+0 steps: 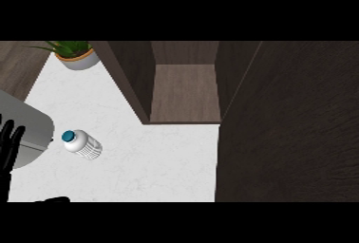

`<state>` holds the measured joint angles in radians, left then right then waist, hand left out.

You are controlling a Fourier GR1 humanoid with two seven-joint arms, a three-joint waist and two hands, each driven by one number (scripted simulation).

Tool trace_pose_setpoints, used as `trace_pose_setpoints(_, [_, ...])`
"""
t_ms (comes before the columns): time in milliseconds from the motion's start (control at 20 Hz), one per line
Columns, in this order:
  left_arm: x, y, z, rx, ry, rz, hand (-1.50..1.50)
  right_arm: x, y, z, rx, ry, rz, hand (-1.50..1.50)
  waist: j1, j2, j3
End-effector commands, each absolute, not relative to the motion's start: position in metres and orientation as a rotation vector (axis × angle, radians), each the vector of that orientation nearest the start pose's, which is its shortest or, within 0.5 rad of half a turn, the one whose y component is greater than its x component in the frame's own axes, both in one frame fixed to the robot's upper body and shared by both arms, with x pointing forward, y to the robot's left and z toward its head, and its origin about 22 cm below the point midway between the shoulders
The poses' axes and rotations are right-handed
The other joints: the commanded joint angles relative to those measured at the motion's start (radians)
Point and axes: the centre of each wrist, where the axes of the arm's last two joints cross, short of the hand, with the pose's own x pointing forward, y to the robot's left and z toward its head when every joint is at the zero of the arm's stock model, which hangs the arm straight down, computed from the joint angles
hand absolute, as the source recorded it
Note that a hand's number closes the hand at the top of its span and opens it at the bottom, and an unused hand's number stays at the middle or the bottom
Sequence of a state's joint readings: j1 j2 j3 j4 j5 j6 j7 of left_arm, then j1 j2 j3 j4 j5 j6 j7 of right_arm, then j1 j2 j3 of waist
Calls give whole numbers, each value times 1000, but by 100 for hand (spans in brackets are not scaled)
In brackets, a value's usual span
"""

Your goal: Pick up the bottled water, place it into the cabinet and close the cabinet

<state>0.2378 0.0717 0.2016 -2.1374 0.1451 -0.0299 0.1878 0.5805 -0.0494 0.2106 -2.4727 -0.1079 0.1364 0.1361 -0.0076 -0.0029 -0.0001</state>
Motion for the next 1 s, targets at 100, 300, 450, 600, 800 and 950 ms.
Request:
trace_pose_setpoints(100, [170,307,54,234,-1721,169,-150,66,-226,150,149,-1844,38,-150,-5,1,-1])
trace_pose_setpoints(300, [173,321,41,309,-1687,184,-150,61,-223,152,152,-1838,49,-150,-4,1,-1])
trace_pose_setpoints(450, [182,336,18,269,-1644,197,-150,53,-222,143,135,-1849,42,-150,-12,0,-1])
trace_pose_setpoints(600, [191,328,-12,251,-1646,194,-150,54,-223,150,150,-1852,73,-150,-9,2,-1])
trace_pose_setpoints(800, [205,333,-38,272,-1624,202,-150,48,-227,142,155,-1841,77,-150,-16,1,-1])
trace_pose_setpoints(950, [213,353,-51,273,-1614,264,-150,46,-230,149,153,-1850,77,-150,-13,3,-1])
